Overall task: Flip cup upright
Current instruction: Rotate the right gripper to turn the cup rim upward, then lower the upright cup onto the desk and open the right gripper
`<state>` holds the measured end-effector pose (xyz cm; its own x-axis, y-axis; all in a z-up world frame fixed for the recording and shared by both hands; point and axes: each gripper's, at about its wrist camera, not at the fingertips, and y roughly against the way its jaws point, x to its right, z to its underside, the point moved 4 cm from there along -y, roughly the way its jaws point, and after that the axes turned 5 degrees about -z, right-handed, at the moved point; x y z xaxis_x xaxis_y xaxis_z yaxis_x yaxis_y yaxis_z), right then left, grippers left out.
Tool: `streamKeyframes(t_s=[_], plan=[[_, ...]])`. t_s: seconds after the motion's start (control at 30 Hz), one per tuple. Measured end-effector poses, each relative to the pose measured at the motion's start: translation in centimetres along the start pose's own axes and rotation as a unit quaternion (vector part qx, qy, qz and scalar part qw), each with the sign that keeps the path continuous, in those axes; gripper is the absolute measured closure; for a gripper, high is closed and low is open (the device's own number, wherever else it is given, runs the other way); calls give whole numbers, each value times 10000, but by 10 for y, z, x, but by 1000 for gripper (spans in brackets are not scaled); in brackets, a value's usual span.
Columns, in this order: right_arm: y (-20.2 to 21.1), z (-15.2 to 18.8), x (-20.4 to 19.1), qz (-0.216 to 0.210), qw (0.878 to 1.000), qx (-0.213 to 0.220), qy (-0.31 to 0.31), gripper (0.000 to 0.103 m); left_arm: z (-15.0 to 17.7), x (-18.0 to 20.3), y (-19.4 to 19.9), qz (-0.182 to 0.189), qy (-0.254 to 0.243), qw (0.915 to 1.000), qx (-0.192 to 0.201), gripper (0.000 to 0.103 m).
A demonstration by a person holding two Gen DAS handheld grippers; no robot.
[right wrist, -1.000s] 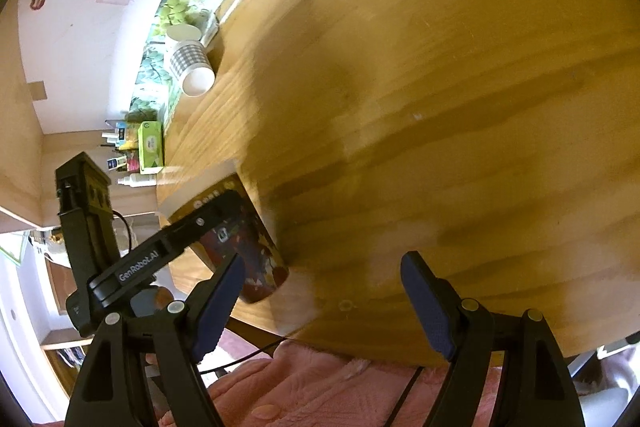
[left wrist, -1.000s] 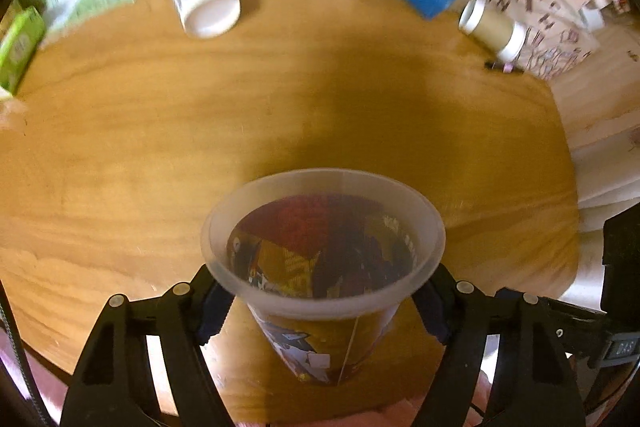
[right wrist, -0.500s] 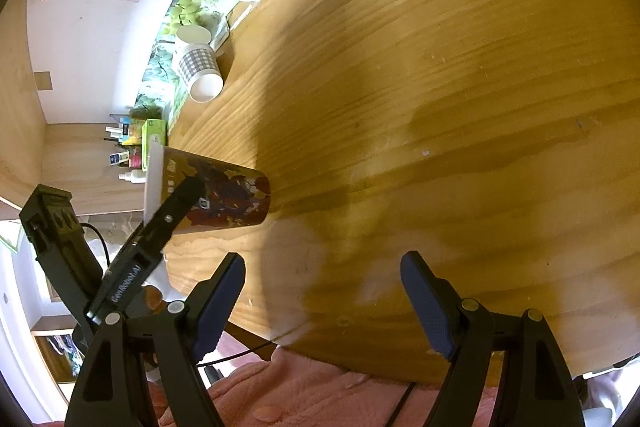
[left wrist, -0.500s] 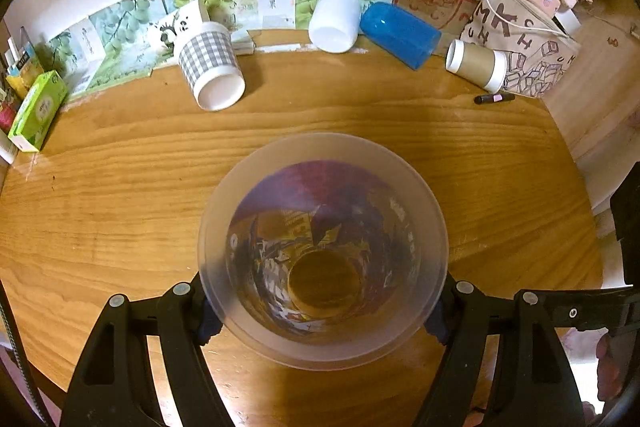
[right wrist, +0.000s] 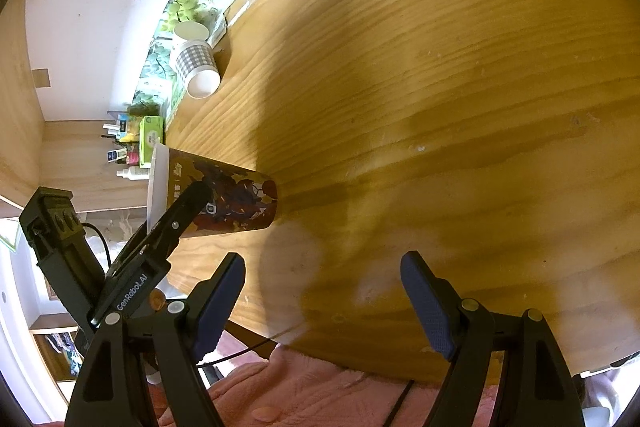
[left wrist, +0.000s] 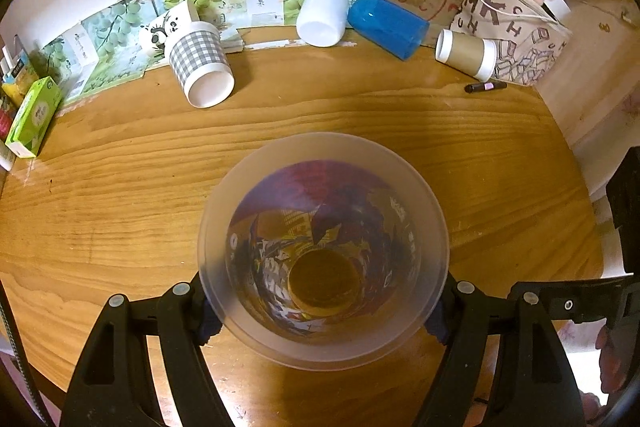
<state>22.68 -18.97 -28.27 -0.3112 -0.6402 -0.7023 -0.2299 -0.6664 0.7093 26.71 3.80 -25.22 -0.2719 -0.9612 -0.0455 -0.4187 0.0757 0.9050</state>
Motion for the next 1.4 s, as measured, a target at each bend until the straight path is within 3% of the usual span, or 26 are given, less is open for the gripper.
streamKeyframes(t_s=[0.43, 1.17, 1.4], plan=[[-9, 17, -8, 22, 9999, -126, 63, 21, 17, -4, 9, 75, -114, 9999, -67, 17], [-27, 69, -13, 304, 9991, -299, -42, 20, 65, -20, 19, 409, -114, 9986, -325, 17], [-39, 84, -27, 499, 9984, -249, 4, 20, 82, -44, 32, 290, -80, 9991, -304, 17]])
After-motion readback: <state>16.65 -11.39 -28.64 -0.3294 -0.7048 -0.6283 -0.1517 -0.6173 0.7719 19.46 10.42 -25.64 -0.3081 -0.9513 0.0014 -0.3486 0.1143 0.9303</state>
